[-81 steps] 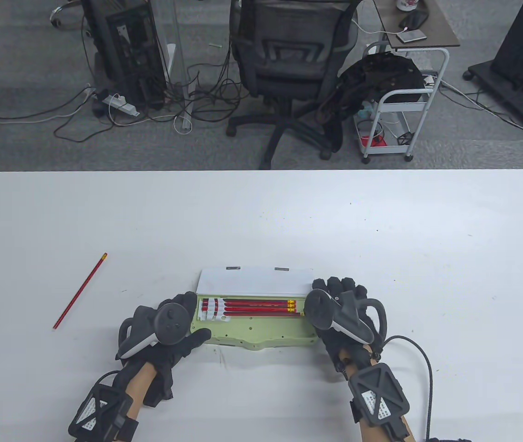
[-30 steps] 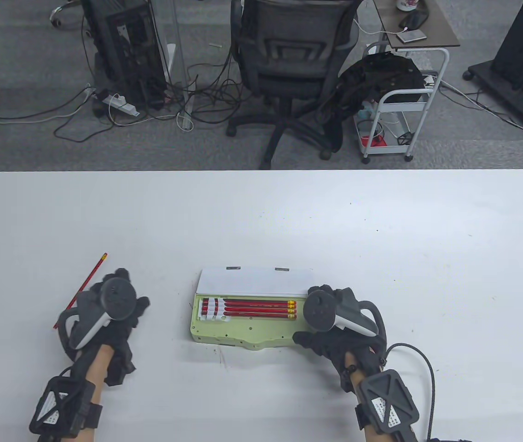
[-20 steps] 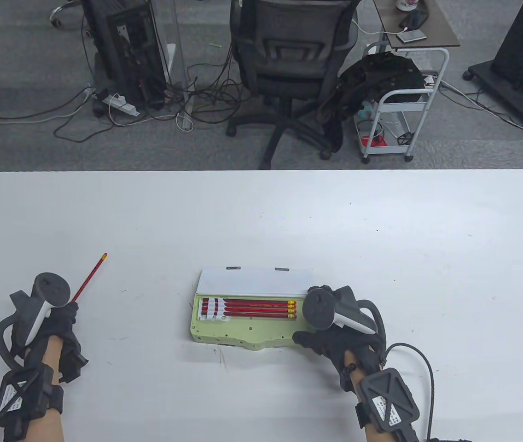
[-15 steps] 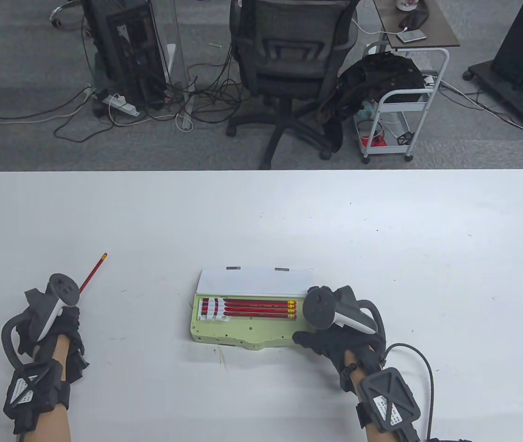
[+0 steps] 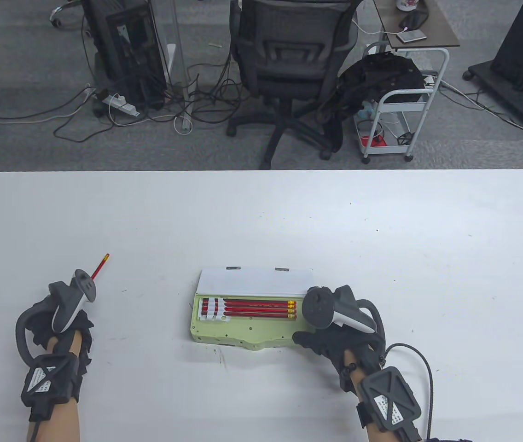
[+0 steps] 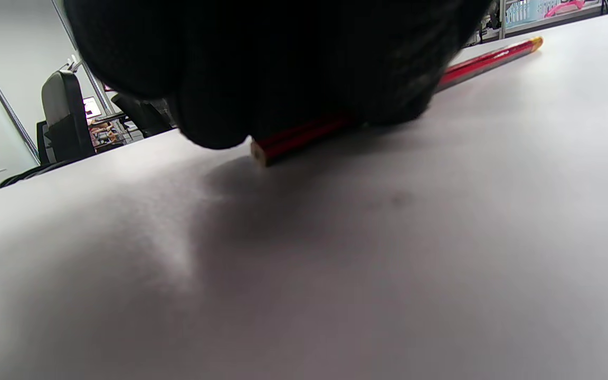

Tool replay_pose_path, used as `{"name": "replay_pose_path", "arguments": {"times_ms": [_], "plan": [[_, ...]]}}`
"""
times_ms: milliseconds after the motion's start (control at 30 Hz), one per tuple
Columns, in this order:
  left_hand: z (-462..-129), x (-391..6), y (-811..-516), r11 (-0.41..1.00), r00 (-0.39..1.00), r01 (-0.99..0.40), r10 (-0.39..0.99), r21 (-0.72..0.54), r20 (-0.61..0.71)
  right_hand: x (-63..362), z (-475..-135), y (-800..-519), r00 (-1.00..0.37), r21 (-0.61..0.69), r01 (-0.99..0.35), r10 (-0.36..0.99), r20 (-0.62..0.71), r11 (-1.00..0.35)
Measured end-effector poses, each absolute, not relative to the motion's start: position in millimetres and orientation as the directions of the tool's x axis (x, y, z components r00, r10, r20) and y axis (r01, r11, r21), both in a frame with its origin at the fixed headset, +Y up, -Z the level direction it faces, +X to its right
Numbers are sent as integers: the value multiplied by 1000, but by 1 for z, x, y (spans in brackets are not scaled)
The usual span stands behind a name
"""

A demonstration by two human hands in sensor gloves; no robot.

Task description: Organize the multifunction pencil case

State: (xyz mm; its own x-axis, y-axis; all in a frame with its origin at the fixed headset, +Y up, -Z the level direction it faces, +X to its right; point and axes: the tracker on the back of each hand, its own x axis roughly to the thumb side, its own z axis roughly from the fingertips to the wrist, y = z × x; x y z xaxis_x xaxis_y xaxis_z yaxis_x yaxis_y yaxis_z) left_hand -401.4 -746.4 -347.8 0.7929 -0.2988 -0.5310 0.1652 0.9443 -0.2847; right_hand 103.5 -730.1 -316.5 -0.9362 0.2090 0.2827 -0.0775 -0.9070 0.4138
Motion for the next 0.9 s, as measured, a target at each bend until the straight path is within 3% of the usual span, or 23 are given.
{"name": "replay_pose_path", "arguments": {"times_ms": [467,667,900], "plan": [[-351,-402,-751,927,814,123,-298,-354,-498,103,-316,-730,-938,409,-71,200,282,-910],[-342,-372,-728,978,906,29,-113,-206,-409,104,-317,-730,-938,403,-75,202,282,-912],[-320,-284,-675,997,990,-71,75,40,-117,104,-317,-729,-941,398,-70,193,278,-915]]}}
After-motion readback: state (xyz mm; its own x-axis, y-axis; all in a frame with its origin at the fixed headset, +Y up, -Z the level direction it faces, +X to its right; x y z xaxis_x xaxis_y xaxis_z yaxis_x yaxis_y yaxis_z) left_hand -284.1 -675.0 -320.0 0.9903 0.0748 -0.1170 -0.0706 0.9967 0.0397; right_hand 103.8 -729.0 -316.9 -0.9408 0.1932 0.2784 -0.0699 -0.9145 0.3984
